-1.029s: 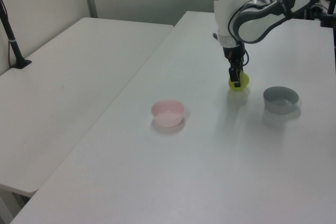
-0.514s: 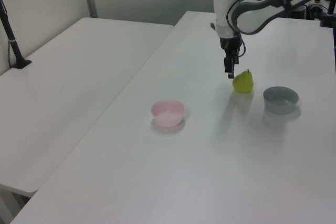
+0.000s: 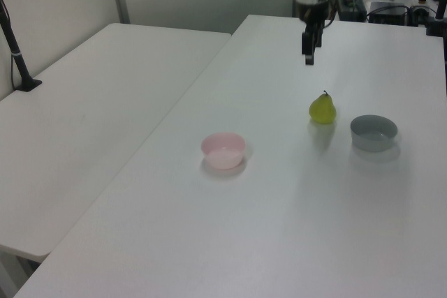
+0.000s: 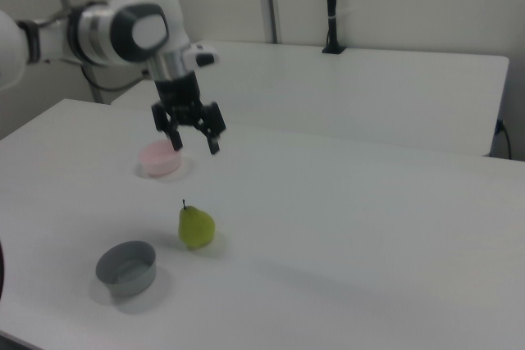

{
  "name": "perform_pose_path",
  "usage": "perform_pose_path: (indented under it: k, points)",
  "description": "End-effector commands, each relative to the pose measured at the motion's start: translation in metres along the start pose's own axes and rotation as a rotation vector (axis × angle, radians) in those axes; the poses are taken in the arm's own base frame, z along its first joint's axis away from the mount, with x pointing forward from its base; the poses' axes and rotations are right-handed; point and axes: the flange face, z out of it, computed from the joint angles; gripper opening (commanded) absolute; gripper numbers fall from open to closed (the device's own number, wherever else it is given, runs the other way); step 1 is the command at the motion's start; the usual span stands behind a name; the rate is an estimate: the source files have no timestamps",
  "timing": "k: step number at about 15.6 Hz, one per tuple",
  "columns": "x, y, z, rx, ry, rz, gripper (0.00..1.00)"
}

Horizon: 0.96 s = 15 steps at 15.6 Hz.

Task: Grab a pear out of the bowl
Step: 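Open the gripper to release the pear beside the grey bowl and rise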

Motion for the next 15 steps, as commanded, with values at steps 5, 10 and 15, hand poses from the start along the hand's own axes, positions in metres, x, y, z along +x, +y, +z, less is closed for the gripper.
perform_pose_path:
  k: [5,10,15]
  points:
    - [-0.047,0.04,-0.075,0.046,0.014,0.049,1.0]
    - [-0.049,0.051,-0.08,0.048,0.011,0.068,1.0]
    - [-0.052,0.051,-0.077,0.047,-0.019,0.069,1.0]
